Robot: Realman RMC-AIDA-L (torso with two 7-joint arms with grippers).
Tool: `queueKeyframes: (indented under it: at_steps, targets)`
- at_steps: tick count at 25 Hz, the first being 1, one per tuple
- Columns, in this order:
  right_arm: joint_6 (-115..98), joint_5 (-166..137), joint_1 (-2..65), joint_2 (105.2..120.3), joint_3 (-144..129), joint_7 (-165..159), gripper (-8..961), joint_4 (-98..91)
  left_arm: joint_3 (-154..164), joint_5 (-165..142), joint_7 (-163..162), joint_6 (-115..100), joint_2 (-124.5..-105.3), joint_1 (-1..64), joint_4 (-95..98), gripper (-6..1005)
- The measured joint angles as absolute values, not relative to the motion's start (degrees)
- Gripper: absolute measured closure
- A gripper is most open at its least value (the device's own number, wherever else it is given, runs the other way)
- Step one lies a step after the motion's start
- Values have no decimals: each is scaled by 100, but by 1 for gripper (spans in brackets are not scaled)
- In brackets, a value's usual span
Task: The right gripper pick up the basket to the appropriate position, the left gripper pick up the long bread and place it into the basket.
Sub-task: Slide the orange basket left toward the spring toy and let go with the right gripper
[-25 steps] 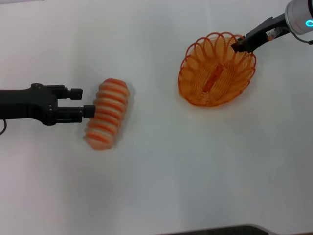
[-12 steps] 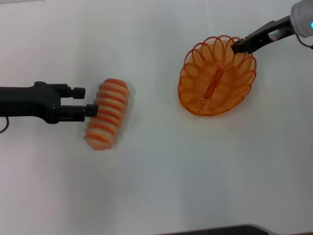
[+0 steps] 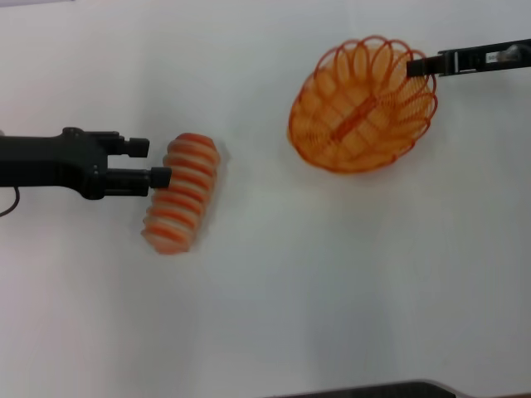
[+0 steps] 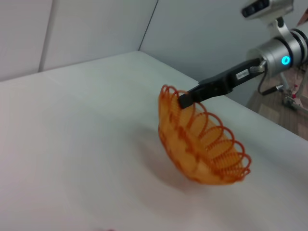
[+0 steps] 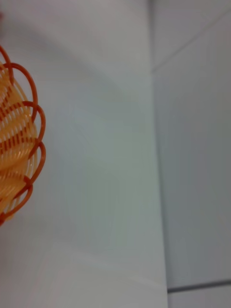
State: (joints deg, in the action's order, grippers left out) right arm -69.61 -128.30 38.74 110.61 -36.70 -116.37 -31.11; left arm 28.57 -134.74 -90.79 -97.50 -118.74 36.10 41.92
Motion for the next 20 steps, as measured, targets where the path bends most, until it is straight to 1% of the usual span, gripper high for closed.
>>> queueKeyframes:
  at_steps: [3, 4, 5, 6, 8, 11, 14, 16, 20]
  targets:
    - [-7015, -12189, 3551, 11107, -3653, -11610, 868, -3111, 2856, -13472, -9074, -9709, -11873, 3678, 4192, 263]
    - [-7015, -12019, 3455, 11134, -3645, -11615, 869, -3107, 2856, -13473, -9074, -9702, -11871, 3707, 4192, 263]
    - [-6985, -11754, 3298, 11215, -3609, -11648, 869, -3078, 2856, -13474, -9073, -9700, -11870, 3724, 4192, 263]
    - [-6985, -11754, 3298, 11215, -3609, -11648, 870, -3078, 2856, -13479, -9073, -9699, -11869, 3748, 4192, 263]
    - [-6957, -11529, 3140, 11375, -3520, -11689, 871, -3075, 2856, -13489, -9073, -9697, -11869, 3797, 4192, 263]
    - [-6877, -11323, 2971, 11674, -3287, -11710, 863, -3102, 2856, -13492, -9079, -9696, -11871, 3837, 4192, 264]
    - [-6693, -11180, 2885, 11904, -3100, -11627, 850, -3037, 2856, -13477, -9081, -9694, -11860, 3847, 4192, 264]
    - [-6533, -11012, 2863, 11961, -3061, -11478, 842, -2800, 2856, -13473, -9083, -9694, -11853, 3856, 4192, 264]
    - [-6248, -10614, 2815, 11970, -3049, -11042, 825, -2204, 2856, -13470, -9099, -9694, -11849, 3851, 4192, 264]
